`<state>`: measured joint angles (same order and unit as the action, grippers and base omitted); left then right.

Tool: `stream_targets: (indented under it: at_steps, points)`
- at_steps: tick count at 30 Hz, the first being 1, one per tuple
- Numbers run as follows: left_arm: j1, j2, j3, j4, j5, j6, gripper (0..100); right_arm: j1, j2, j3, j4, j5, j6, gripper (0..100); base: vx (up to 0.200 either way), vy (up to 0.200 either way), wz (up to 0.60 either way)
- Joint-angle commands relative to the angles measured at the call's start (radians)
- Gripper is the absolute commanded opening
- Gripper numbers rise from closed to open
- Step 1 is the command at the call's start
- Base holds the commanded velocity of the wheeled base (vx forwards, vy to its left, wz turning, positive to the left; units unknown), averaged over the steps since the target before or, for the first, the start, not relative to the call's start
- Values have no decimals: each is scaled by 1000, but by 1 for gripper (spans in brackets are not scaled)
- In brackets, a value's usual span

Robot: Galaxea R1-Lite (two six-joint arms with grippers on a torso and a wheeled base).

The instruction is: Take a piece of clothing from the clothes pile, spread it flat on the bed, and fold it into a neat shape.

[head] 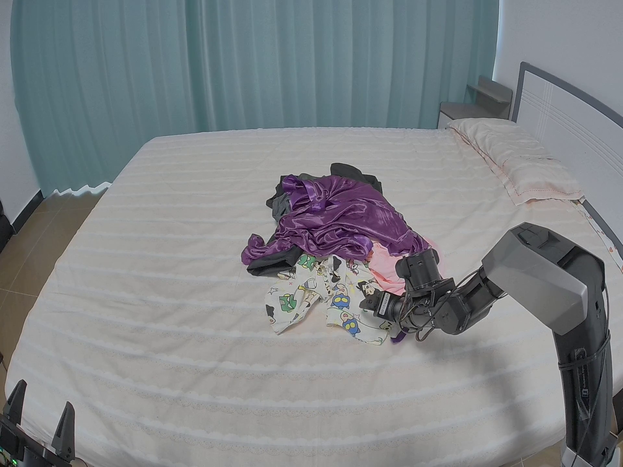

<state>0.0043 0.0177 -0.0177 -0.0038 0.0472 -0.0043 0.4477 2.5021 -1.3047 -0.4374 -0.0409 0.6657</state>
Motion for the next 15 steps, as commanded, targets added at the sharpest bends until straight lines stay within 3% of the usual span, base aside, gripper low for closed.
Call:
stream_targets:
  at_steps: [1, 9, 10, 15]
  points:
    - [0, -7, 18, -1, 0, 0, 100, 32, 60, -64, 0, 3, 5, 100, 0, 0, 0]
    - [0, -7, 18, -1, 0, 0, 100, 83, 81, -145, 13, -4, 6, 100, 0, 0, 0]
    - [0, -7, 18, -1, 0, 0, 100, 83, 81, -146, 13, -4, 6, 0, 0, 0, 0]
    - [0, -7, 18, -1, 0, 0, 100, 83, 104, -165, 26, -10, -9, 0, 0, 0, 0]
